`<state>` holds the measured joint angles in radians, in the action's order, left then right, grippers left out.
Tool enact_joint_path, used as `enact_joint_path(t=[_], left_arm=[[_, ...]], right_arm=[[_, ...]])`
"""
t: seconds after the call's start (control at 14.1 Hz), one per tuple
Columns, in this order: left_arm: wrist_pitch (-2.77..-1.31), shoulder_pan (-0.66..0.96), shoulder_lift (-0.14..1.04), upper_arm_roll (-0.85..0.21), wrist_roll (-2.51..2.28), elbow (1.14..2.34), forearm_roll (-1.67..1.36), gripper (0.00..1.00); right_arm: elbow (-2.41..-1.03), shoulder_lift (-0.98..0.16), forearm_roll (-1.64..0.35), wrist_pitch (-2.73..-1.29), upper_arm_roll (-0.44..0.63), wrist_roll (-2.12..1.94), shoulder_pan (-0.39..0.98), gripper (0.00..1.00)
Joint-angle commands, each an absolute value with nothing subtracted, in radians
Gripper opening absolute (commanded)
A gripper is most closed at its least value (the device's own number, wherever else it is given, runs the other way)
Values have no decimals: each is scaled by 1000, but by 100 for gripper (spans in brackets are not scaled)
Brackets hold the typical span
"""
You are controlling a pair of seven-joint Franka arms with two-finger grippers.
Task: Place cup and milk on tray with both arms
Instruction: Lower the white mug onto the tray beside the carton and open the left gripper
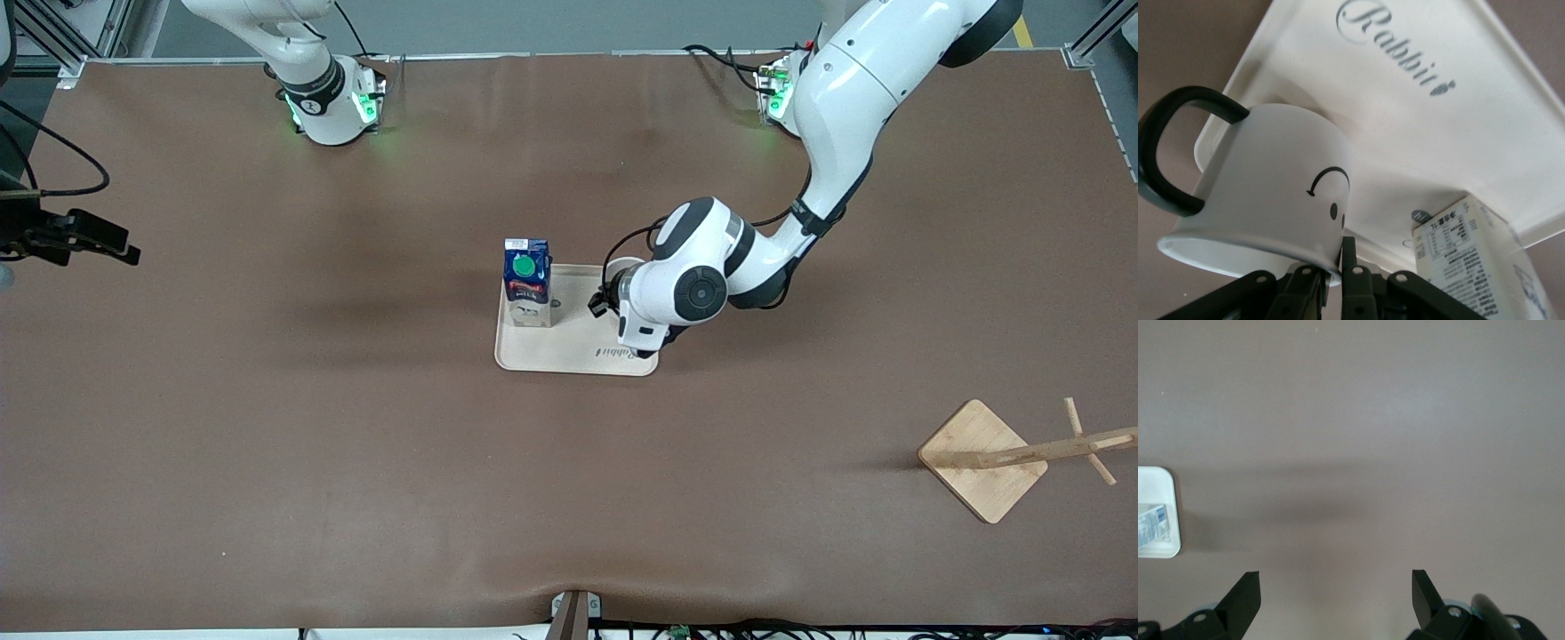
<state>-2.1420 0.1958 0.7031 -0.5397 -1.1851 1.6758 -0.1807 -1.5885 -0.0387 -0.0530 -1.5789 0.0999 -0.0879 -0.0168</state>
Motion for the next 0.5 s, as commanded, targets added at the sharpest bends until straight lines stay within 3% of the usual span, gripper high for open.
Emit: enact_joint_path(t=[0.0,0.07,0.21,0.43], left_arm=[[-2082,204,706,-538,-1192,1649,-196,42],[-2074,206,704,-538,-1195,1649,-195,99],[-2071,203,698,-538,-1192,1648,-184,100],[-2011,202,695,-537,-1192,1588,-183,100]], right_arm=[[-1525,-40,-23,-1551,87,-100,-32,100],[-1532,-25,-20,-1522,86,-100,-29,100],[-1529,-15,-18,-1438,94,-97,-50,100],[-1513,-20,-35,-1436,91,-109,-87,100]])
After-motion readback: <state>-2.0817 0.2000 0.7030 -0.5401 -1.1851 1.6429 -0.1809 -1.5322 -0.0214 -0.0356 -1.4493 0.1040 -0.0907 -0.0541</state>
